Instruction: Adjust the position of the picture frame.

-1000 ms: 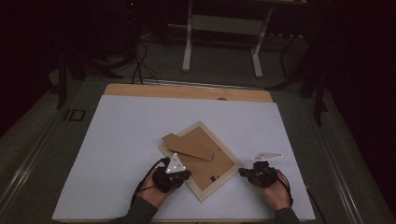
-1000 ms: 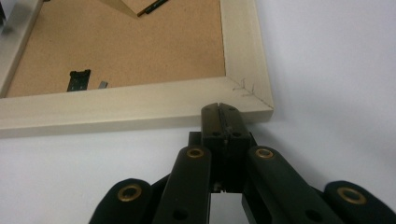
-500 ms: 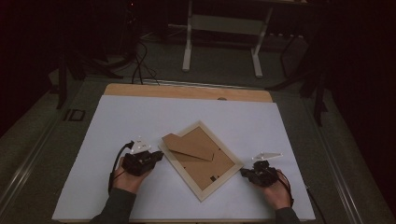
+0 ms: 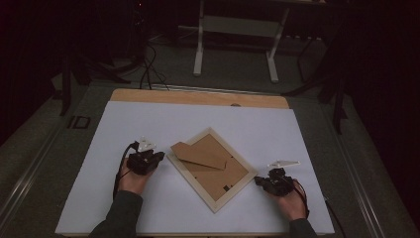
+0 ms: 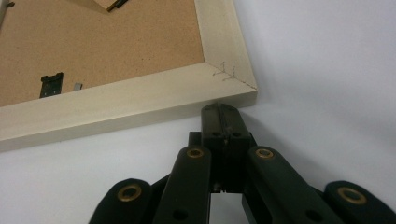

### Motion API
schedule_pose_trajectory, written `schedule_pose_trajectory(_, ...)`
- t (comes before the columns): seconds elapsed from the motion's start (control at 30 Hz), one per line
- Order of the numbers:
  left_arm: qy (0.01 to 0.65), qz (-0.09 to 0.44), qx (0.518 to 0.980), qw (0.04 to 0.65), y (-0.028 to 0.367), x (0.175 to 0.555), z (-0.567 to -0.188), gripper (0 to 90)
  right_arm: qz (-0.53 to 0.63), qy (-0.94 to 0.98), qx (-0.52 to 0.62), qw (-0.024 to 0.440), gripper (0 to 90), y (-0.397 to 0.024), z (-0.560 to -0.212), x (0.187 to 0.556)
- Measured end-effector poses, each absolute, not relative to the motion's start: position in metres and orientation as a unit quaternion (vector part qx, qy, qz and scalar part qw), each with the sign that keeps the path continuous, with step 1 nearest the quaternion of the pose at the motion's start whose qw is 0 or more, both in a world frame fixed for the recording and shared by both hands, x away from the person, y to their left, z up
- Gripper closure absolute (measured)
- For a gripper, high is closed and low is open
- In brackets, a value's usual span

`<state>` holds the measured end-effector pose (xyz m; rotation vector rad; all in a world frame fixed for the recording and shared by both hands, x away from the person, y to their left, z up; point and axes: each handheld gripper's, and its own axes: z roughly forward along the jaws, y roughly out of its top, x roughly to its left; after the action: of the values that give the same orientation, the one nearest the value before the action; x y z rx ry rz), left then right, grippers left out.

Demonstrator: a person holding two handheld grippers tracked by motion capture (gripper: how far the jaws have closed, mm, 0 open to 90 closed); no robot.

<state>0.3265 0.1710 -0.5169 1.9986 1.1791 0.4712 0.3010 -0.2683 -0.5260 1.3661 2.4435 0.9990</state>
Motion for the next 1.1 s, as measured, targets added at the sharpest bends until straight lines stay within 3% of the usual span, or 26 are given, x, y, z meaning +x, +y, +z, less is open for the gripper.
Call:
schedule_pose_trajectory(0.47, 0.468, 0.183, 0.788, 0.357, 0.161, 0.353, -0.53, 90.0, 0.336, 0.816, 0.461, 0.09, 90.0, -0.265, -0.526, 0.301)
schedule_pose_trajectory(1.1, 0.469, 0.176, 0.796, 0.34, 0.159, 0.349, -0.535, 90.0, 0.344, 0.819, 0.452, 0.085, 90.0, -0.252, -0.528, 0.304)
